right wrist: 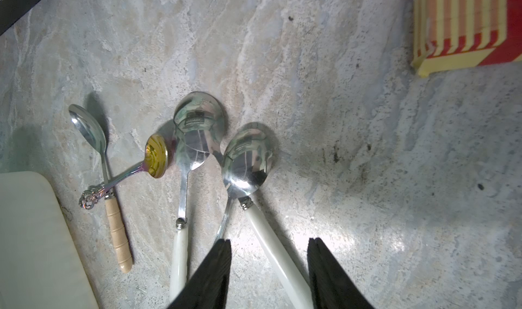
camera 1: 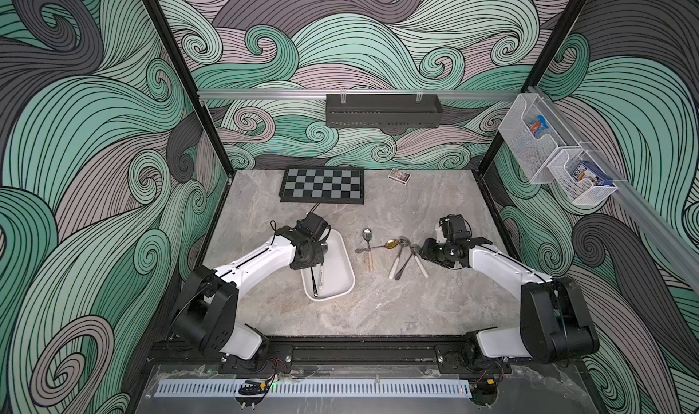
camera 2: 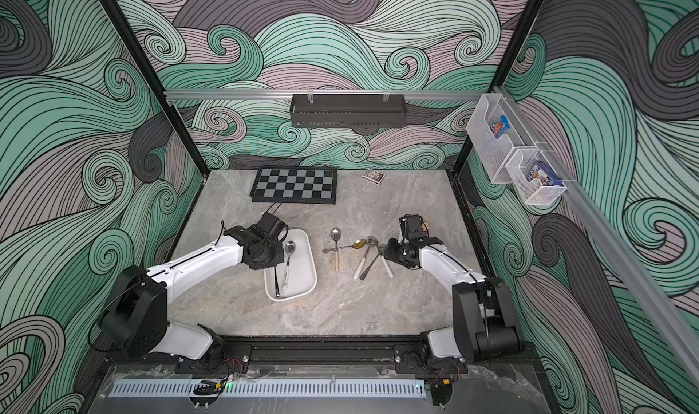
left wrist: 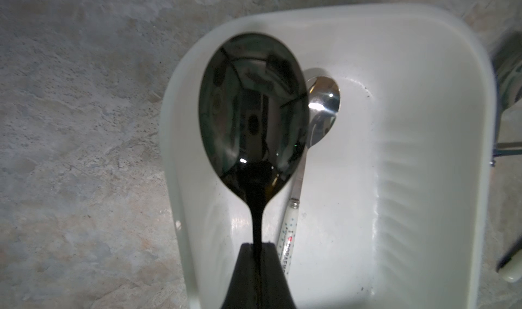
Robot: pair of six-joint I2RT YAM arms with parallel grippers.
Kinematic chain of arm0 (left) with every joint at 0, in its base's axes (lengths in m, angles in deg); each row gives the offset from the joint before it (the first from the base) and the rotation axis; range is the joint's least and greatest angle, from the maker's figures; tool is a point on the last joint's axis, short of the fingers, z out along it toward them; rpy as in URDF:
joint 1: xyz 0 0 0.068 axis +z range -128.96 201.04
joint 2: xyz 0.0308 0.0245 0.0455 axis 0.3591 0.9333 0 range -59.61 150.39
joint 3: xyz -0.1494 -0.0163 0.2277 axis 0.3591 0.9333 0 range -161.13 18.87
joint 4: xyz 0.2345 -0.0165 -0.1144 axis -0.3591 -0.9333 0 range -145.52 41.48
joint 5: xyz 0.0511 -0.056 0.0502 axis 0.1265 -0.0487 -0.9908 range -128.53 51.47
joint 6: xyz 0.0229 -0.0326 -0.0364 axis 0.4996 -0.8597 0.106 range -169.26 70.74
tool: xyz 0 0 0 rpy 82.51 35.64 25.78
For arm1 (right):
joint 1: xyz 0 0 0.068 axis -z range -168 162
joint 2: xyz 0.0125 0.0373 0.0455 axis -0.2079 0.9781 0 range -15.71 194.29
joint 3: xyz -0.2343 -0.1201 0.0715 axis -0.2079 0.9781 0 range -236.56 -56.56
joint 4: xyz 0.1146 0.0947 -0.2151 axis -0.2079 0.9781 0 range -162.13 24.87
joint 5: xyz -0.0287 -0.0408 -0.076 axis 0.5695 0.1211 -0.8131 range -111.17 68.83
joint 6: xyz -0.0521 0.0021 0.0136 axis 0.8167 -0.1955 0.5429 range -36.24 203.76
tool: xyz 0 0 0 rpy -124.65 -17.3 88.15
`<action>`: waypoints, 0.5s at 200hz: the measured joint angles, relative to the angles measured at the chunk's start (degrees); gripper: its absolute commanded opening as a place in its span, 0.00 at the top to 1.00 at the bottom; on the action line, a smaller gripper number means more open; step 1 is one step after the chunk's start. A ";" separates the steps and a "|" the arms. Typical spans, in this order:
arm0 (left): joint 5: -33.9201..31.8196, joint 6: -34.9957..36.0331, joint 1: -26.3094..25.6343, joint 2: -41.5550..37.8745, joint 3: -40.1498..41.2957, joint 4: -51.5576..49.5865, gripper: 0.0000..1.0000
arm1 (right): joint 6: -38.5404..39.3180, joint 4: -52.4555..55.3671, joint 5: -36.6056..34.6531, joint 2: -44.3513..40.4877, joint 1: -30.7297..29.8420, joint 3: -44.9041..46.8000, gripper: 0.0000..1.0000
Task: Put the spoon into the storage box
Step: Place the spoon in the storage box.
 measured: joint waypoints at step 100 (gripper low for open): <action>1.31 0.37 -0.15 7.63 -0.07 0.57 0.74 | 1.29 1.73 0.04 1.77 0.00 -2.45 0.46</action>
